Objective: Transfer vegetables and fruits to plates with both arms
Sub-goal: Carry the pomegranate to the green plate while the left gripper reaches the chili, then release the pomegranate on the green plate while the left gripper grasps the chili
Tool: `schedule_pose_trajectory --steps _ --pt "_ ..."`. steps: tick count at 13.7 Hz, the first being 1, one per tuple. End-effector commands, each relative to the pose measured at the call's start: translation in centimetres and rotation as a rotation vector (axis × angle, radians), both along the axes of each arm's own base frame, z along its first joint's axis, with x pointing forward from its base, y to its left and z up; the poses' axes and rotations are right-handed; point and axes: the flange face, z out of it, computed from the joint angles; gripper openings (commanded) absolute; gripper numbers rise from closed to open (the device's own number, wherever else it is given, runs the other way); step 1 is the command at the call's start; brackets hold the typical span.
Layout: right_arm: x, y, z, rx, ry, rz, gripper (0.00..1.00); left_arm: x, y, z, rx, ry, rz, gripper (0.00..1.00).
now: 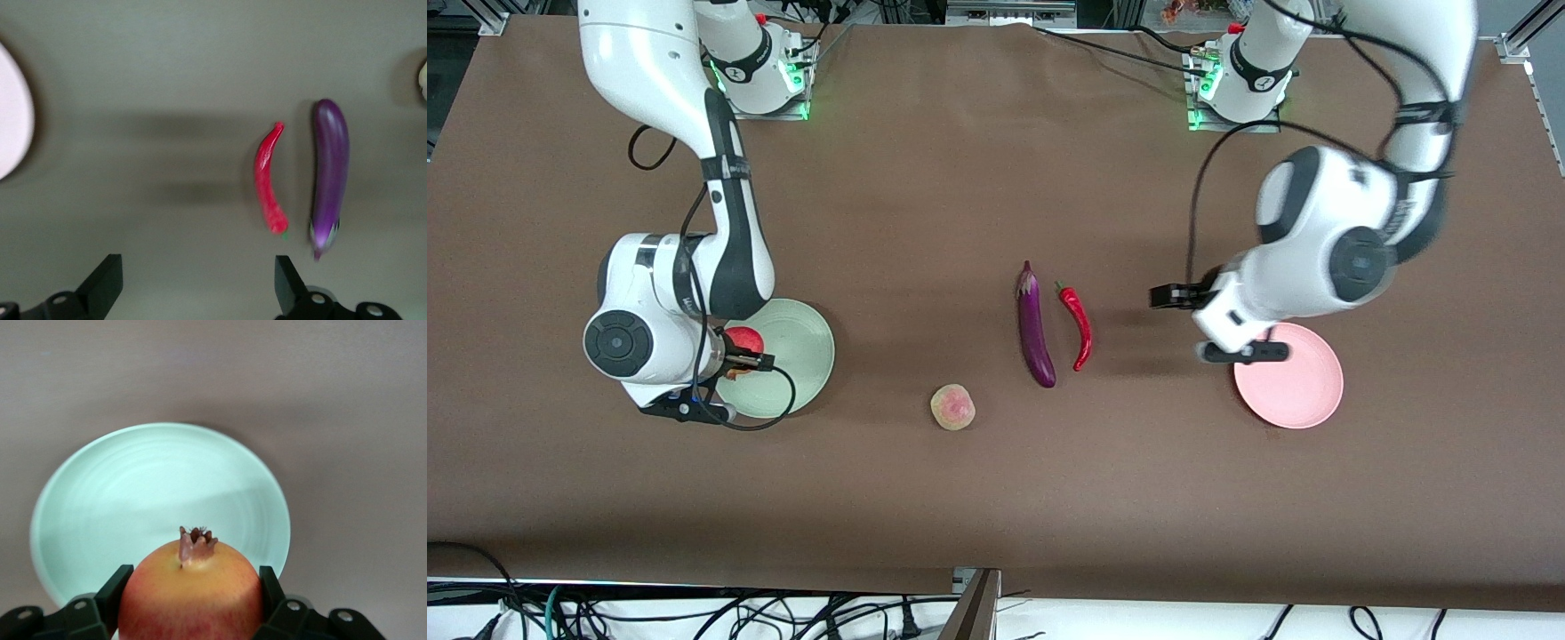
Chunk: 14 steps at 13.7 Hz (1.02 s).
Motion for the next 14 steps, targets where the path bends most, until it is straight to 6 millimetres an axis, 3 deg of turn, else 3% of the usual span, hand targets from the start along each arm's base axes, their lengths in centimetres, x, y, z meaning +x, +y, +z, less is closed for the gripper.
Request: schedule_pose_trajectory --steps 1,2,4,7,8,9,11,12,13,14 --pt "0.3 -0.7 -0.7 0.011 -0.027 -0.004 0.83 -3.1 -5.0 -5.8 0.014 -0.02 0.055 1.0" --pt "0.4 -1.0 -0.6 0.012 -0.029 -0.008 0.96 -3.8 -6.8 -8.2 0.029 -0.011 0.063 0.98" --pt "0.6 -0.8 -0.1 0.014 -0.039 -0.006 0.99 -4.9 -8.7 -12.5 0.048 -0.007 0.046 0.86" --pt "1.0 0.9 1.7 0.037 -0.064 0.0 0.99 -4.3 -9.5 -15.4 0.037 -0.089 0.131 0.85" --pt "1.1 1.6 2.9 0.061 -0.071 -0.019 0.99 -4.4 -9.7 -16.1 0.036 -0.096 0.129 0.65" --pt "1.3 3.0 4.0 0.096 -0.075 -0.042 0.99 -4.6 -9.9 -16.5 0.04 -0.095 0.115 0.29" --pt "1.6 6.5 4.9 0.15 -0.09 -0.149 0.99 -4.4 -9.6 -15.9 0.041 -0.095 0.122 0.0" --pt "1.8 9.3 5.1 0.167 -0.106 -0.185 0.99 -4.1 -9.6 -15.5 0.036 -0.1 0.127 0.0" --pt "2.5 14.2 5.6 0.193 -0.149 -0.259 0.99 -3.8 -9.3 -15.2 0.035 -0.104 0.13 0.0" --pt "2.8 17.2 5.4 0.213 -0.183 -0.328 0.99 -3.5 -8.8 -14.3 0.039 -0.099 0.13 0.0"
